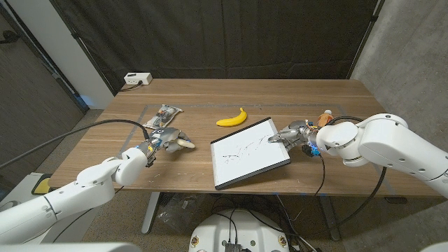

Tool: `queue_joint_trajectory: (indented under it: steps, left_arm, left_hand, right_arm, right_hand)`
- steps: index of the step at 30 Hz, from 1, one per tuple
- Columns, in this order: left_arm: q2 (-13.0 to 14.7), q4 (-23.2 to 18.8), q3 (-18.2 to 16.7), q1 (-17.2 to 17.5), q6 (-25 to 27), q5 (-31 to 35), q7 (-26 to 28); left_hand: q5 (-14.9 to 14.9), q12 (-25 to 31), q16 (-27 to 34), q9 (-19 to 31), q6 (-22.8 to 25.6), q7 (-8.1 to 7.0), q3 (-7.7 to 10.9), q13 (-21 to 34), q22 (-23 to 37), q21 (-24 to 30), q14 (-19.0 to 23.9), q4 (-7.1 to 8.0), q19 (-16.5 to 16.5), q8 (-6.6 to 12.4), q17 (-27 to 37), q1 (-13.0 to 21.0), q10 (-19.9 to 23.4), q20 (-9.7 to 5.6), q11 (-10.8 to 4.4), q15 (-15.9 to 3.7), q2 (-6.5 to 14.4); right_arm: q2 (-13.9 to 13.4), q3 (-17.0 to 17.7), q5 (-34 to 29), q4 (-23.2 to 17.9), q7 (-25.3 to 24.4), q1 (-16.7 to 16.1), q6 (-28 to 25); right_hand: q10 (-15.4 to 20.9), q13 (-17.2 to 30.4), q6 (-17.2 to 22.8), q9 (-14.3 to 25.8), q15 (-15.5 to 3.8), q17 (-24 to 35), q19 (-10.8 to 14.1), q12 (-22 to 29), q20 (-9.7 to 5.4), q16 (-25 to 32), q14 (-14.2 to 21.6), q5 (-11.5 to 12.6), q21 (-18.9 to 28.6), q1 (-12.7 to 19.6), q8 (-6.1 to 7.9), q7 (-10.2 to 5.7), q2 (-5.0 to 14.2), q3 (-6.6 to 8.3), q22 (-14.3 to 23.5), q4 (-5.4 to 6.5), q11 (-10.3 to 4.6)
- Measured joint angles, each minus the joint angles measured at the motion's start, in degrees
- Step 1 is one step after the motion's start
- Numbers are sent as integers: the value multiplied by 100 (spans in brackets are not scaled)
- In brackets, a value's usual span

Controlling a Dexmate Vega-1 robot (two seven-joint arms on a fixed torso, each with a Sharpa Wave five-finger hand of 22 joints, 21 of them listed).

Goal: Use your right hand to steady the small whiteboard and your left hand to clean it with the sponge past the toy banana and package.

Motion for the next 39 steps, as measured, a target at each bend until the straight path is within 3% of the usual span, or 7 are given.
queue_joint_trajectory:
  steps: [20, 27, 31, 35, 39]
  left_arm:
    - [34, -188, -261, 177, -680, 47, 725]
    - [-68, -185, -286, 212, -1056, 146, 925]
    - [-111, -171, -316, 243, -1141, 147, 958]
    - [-158, -146, -349, 282, -1221, 114, 976]
    - [-222, -108, -381, 318, -1272, 58, 978]
  left_hand:
    - [-63, -62, -59, 1, 66, -65, 56, 1, 1, -31, 31, 57, -1, -31, -5, -48, 47, 1, -46, 8, -47]
    - [-84, -62, -48, 1, 579, -105, 215, 1, 1, -6, 588, 103, 335, -31, -32, -45, 548, -86, -134, -112, -49]
    - [-85, -62, -45, -3, 999, -125, 413, 1, 1, 102, 1081, 98, 679, -35, -32, 39, 978, -123, -171, -231, -130]
    - [-89, -62, -11, 3, 1231, -59, 514, 16, 1, 204, 1552, 88, 1040, -31, -59, 61, 1307, -157, -201, -394, -104]
    - [-89, -63, -11, 18, 1289, -20, 563, 16, 1, 225, 1689, 86, 1115, -31, -61, 137, 1394, -153, -224, -482, -149]
  right_arm:
    - [-2, 20, 2, -47, -73, -56, 34]
    - [-4, 51, 17, -105, -132, -98, 19]
    - [-4, 60, 27, -126, -159, -110, 7]
    - [-3, 64, 35, -148, -189, -116, -16]
    - [6, 65, 42, -166, -209, -116, -48]
  right_hand:
    - [0, 0, -31, 13, 0, -2, 1, -22, 1, 0, 0, -9, 0, -45, -16, -7, -12, 88, 54, -11, 0]
    - [0, 0, -18, 13, 0, -2, 1, -20, 1, 0, 0, -9, 0, -60, -16, -20, 3, 88, 79, -11, 0]
    - [0, 0, -18, 14, 0, -3, 1, -20, 1, 0, 0, -10, 0, -80, -17, -20, 24, 88, 79, -11, 0]
    - [0, 0, -18, 14, 0, -3, 1, -19, 1, 0, -1, -11, 0, -81, -17, -20, 24, 88, 105, -10, 0]
    - [0, 0, -18, 14, 0, -3, 1, -43, 1, 0, -1, -15, 33, -81, -21, -20, 24, 87, 105, -10, 0]
